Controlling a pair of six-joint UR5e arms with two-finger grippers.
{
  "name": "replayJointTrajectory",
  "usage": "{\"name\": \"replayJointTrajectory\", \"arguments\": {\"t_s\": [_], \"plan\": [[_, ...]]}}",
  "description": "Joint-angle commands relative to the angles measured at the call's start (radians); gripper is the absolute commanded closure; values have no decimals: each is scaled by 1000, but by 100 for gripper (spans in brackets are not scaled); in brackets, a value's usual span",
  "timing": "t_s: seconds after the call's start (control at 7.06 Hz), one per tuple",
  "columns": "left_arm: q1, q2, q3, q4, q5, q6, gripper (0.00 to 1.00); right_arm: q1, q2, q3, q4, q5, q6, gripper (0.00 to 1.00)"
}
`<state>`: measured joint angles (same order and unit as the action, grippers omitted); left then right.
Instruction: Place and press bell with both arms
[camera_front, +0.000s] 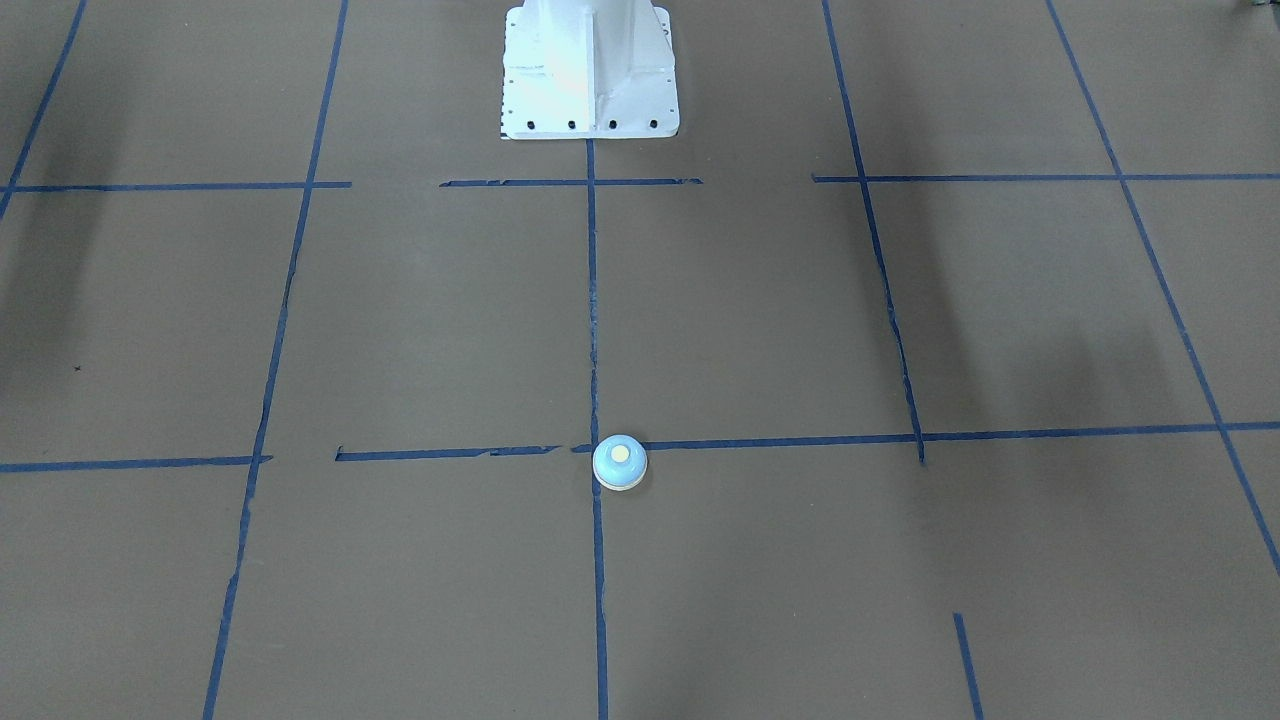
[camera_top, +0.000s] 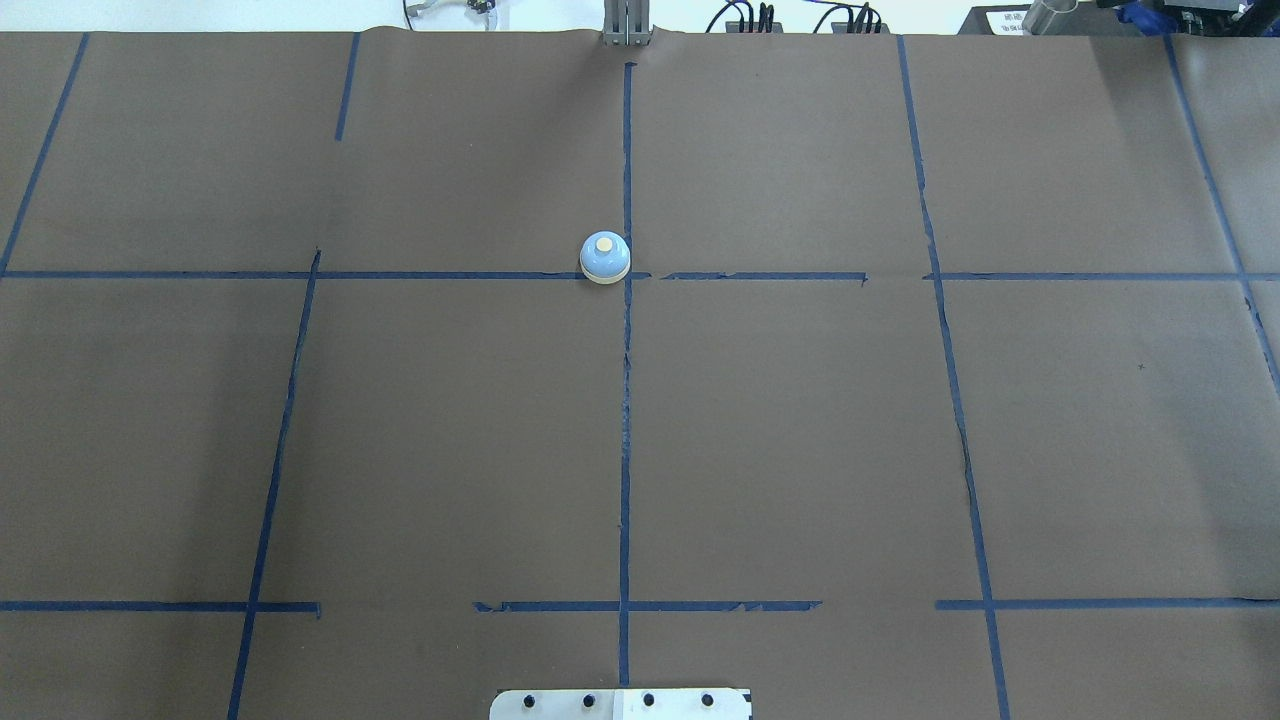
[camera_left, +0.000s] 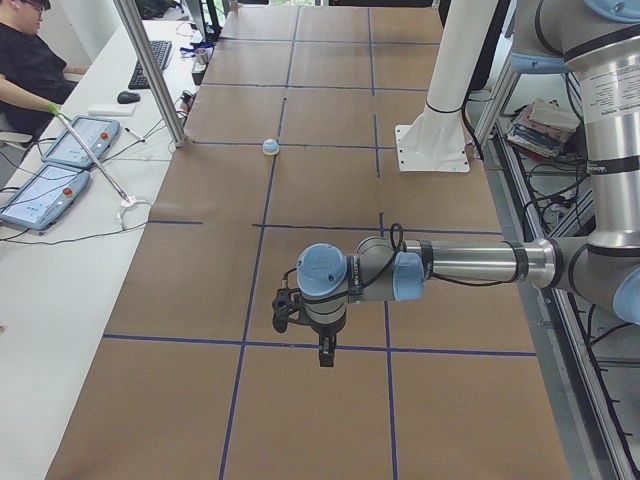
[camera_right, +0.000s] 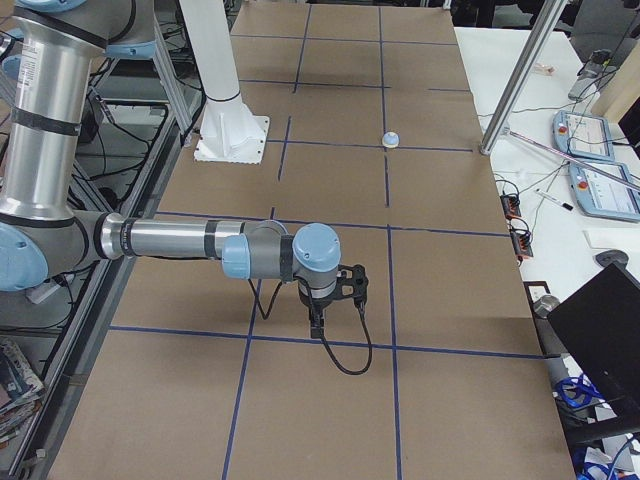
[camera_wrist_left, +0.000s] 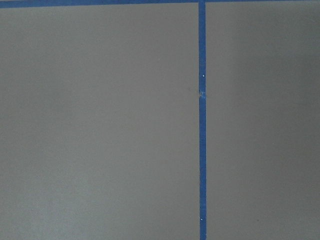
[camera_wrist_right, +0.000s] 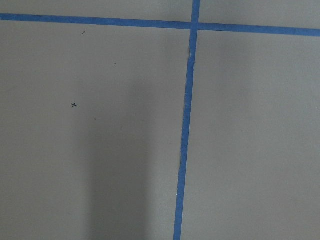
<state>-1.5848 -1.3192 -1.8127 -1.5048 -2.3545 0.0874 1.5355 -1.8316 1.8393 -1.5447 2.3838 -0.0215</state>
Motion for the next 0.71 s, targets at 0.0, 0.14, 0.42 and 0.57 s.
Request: {"name": "replayJointTrajectory", "arguments": {"t_s": [0.0,0.14,0.42,0.57], "plan": [[0,0,-3,0,-2,0,0,-1,0,-2,0,2,0,0],[0,0,-5,0,-2,0,0,-2,0,-2,0,6,0,0],[3,0,-31,2,-5,0,0,-2,0,0,0,6,0,0],[5,0,-33,3,-5,0,0,-2,2,0,0,6,0,0]]}}
